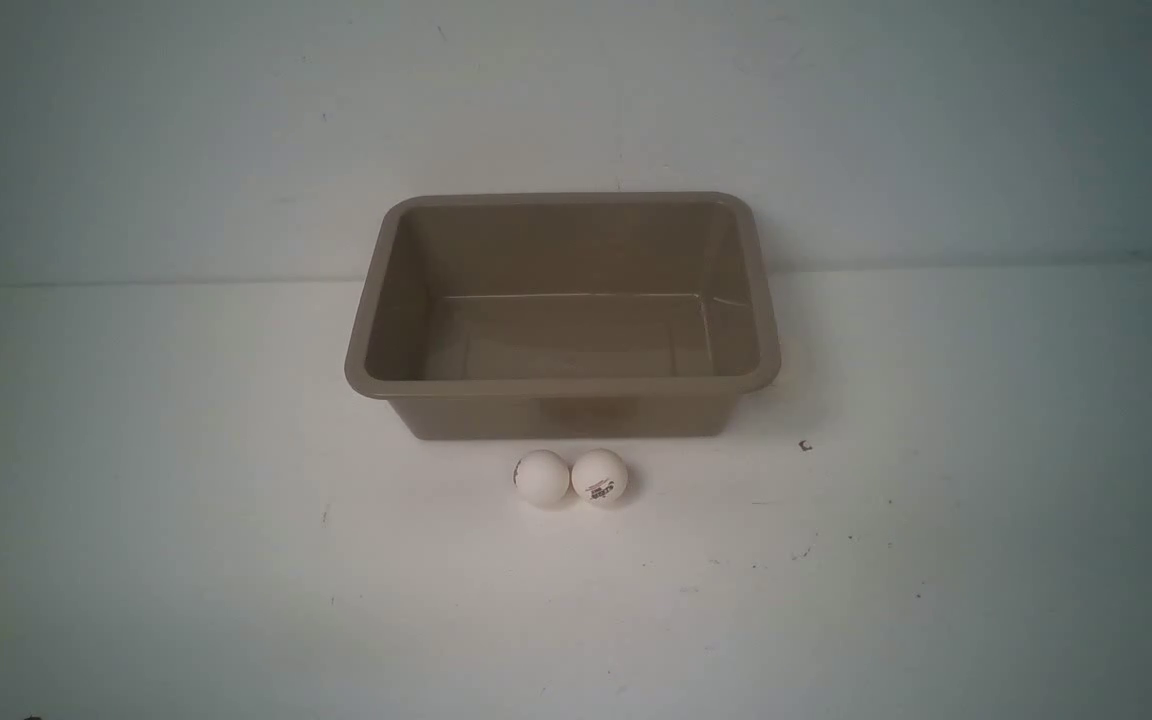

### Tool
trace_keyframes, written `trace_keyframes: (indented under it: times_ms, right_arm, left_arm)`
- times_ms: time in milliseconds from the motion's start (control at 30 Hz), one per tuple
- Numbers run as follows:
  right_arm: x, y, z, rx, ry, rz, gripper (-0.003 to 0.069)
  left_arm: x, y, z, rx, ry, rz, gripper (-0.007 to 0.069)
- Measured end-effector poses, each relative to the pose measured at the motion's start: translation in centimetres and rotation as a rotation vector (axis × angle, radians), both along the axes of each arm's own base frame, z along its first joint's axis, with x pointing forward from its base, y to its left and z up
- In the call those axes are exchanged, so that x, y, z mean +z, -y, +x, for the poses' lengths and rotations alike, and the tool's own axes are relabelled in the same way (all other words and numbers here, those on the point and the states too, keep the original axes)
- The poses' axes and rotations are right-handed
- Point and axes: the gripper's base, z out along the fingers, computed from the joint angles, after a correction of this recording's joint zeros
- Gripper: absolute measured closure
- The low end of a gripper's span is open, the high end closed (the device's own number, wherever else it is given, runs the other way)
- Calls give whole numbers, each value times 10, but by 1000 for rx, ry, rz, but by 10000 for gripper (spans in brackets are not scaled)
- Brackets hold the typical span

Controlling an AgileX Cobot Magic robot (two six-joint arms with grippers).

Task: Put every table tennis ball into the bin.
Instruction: Use the right arm to clamp the table tennis ball closest to it

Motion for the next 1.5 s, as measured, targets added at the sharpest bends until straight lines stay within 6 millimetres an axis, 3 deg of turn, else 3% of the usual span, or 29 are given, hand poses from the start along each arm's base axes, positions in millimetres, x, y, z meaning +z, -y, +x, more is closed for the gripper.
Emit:
trace_keyframes:
  times_ms: [467, 700, 867, 1133, 1500]
  right_arm:
    - [0, 0, 0, 0, 0, 1, 177]
    - [4, -2, -8, 18, -68, -30, 177]
    - [9, -4, -14, 31, -92, -73, 177]
    - [4, -6, -15, 48, -152, -140, 177]
    - [4, -13, 15, 136, -287, -183, 177]
  left_arm:
    - [0, 0, 0, 1, 6, 0, 220]
    - [9, 0, 3, 10, 120, -34, 220]
    - [18, 1, 5, 25, 223, -161, 220]
    - [28, 1, 5, 75, 337, -517, 220]
    - [57, 12, 4, -79, 254, -303, 220]
